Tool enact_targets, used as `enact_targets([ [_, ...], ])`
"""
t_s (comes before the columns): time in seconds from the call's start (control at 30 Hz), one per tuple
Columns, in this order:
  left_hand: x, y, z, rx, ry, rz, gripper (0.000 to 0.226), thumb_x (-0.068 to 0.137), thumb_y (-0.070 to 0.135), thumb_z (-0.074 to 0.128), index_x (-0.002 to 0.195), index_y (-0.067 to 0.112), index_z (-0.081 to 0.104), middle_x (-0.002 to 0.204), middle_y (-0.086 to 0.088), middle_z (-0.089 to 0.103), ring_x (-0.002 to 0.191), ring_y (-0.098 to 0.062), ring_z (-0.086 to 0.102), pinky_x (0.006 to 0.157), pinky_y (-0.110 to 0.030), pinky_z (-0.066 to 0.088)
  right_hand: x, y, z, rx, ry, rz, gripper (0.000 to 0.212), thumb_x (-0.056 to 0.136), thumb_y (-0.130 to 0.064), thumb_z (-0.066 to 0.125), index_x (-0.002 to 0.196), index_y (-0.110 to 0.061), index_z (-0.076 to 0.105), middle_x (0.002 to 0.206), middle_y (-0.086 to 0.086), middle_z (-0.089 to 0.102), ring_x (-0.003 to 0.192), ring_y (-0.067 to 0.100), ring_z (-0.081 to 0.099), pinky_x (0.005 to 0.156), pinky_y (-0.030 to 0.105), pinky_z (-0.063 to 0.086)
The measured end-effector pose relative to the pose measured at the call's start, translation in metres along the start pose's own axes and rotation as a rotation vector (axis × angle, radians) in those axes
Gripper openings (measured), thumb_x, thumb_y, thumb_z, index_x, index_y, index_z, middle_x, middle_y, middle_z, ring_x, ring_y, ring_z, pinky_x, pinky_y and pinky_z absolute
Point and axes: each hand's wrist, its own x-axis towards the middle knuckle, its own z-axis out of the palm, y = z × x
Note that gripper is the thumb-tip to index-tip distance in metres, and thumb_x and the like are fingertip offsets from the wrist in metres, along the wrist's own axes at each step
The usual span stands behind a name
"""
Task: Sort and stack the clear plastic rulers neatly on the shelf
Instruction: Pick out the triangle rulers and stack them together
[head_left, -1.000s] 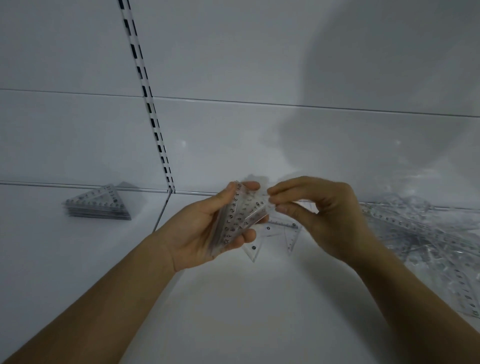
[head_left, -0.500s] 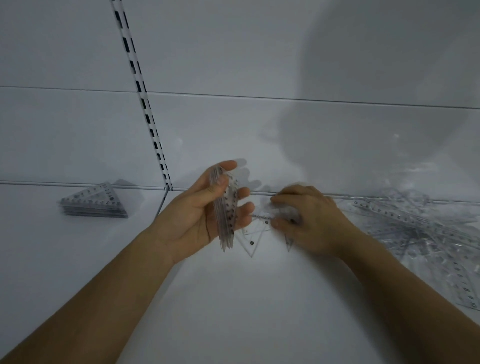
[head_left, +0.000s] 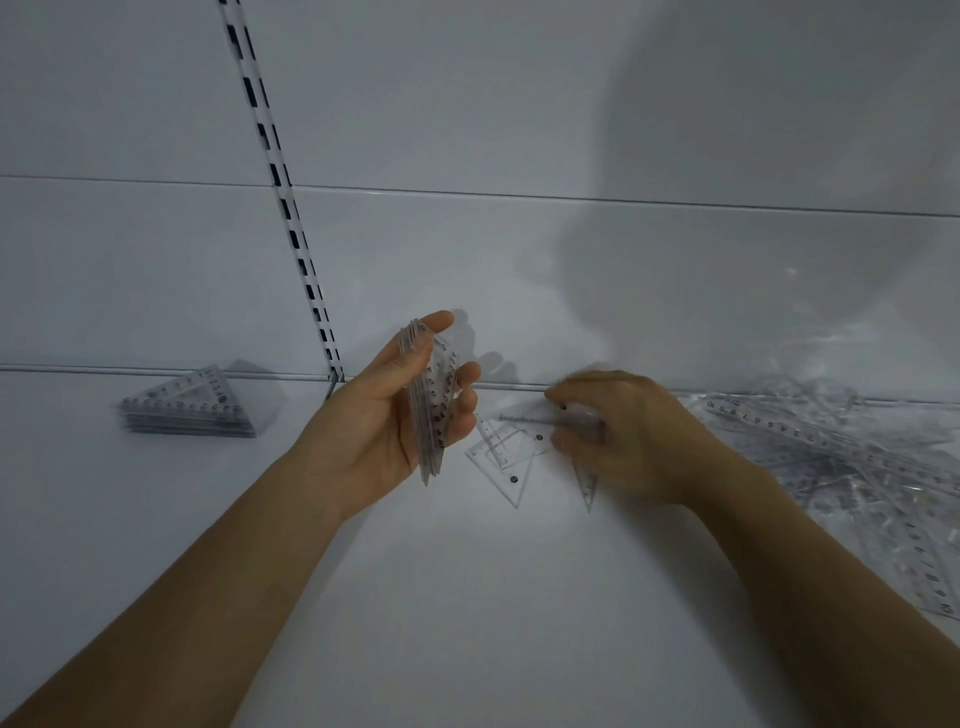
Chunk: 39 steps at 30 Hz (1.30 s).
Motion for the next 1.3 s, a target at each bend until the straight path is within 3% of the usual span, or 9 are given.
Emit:
enact_targets([
  [0.17,0.001,-0.001,-0.002,0.016,-0.009,-0.004,0.049,0.091,0.031,0.057,0.140,0.024,0.057,0.110,-0.016,0.067,0.073,-0.020,0.067,0.067,-0.030,0.061,0.004,0.001,0.007,-0.145,0.005,-0.090,0.022,0.090,-0.030,0.058,0.093,-0.016,0.074,0.097,0.001,0.074,0.094,0.027,0.066,0.081,0.043,0.055],
  [0.27,0.001,-0.002,-0.001,0.021,-0.006,-0.009,0.050,0.091,0.032,0.057,0.140,0.024,0.057,0.110,-0.017,0.067,0.072,-0.020,0.067,0.066,-0.030,0.061,0.004,-0.001,0.008,-0.143,0.221,-0.131,0.023,0.098,-0.021,0.054,0.092,-0.011,0.075,0.090,0.005,0.074,0.083,0.029,0.067,0.073,0.043,0.055],
  [0.4,0.000,0.001,0.000,-0.009,0.017,-0.004,0.047,0.093,0.033,0.055,0.140,0.023,0.057,0.109,-0.018,0.068,0.071,-0.021,0.067,0.065,-0.029,0.061,0.003,-0.010,-0.012,0.233,0.459,-0.018,0.017,0.102,-0.013,0.057,0.098,-0.017,0.073,0.093,0.000,0.071,0.076,0.015,0.069,0.068,0.034,0.054],
  [0.6,-0.007,-0.007,0.006,0.167,-0.143,-0.327,0.042,0.100,0.037,0.049,0.134,0.016,0.062,0.112,-0.026,0.067,0.073,-0.027,0.070,0.059,-0.030,0.060,-0.006,-0.034,-0.036,0.806,0.083,-0.011,0.018,0.084,-0.017,0.072,0.100,-0.010,0.074,0.077,0.003,0.068,0.057,0.023,0.063,0.055,0.024,0.050],
  [0.7,-0.010,-0.017,0.012,0.260,-0.239,-0.413,0.047,0.097,0.043,0.047,0.130,0.014,0.063,0.114,-0.024,0.068,0.068,-0.023,0.068,0.055,-0.027,0.057,-0.006,-0.038,-0.032,0.656,0.035,-0.070,0.012,0.081,-0.019,0.079,0.093,-0.015,0.078,0.081,-0.003,0.072,0.066,0.024,0.065,0.062,0.038,0.055],
  [0.83,-0.009,-0.023,0.006,0.261,-0.363,-0.384,0.041,0.101,0.027,0.052,0.141,0.018,0.054,0.124,-0.025,0.064,0.067,-0.017,0.057,0.055,-0.024,0.050,-0.005,-0.037,-0.021,0.379,0.150,-0.178,0.025,0.076,-0.034,0.083,0.098,-0.023,0.079,0.095,-0.012,0.066,0.077,0.015,0.064,0.064,0.020,0.050],
  [1.0,-0.003,-0.027,0.001,0.211,-0.371,-0.234,0.049,0.094,0.005,0.053,0.139,0.026,0.057,0.120,-0.019,0.066,0.067,-0.014,0.048,0.056,-0.022,0.042,-0.003,-0.031,-0.015,0.342,0.264,0.046,0.052,0.078,-0.041,0.081,0.125,-0.032,0.062,0.116,-0.013,0.063,0.093,0.003,0.065,0.070,0.021,0.056],
  [1.2,-0.002,-0.024,0.003,0.206,-0.319,-0.129,0.056,0.093,0.004,0.052,0.144,0.026,0.051,0.123,-0.018,0.066,0.069,-0.017,0.047,0.057,-0.026,0.042,-0.002,-0.028,-0.015,0.512,0.328,0.161,0.018,0.086,-0.016,0.079,0.097,-0.029,0.075,0.074,-0.013,0.072,0.062,0.012,0.068,0.063,0.028,0.056],
  [1.3,-0.005,-0.023,0.005,0.206,-0.350,-0.182,0.050,0.096,0.015,0.054,0.144,0.028,0.051,0.132,-0.027,0.061,0.070,-0.018,0.052,0.061,-0.027,0.045,-0.003,-0.036,-0.013,0.442,0.399,0.032,0.020,0.083,-0.011,0.081,0.098,-0.024,0.079,0.079,-0.019,0.070,0.065,0.010,0.063,0.062,0.018,0.050],
])
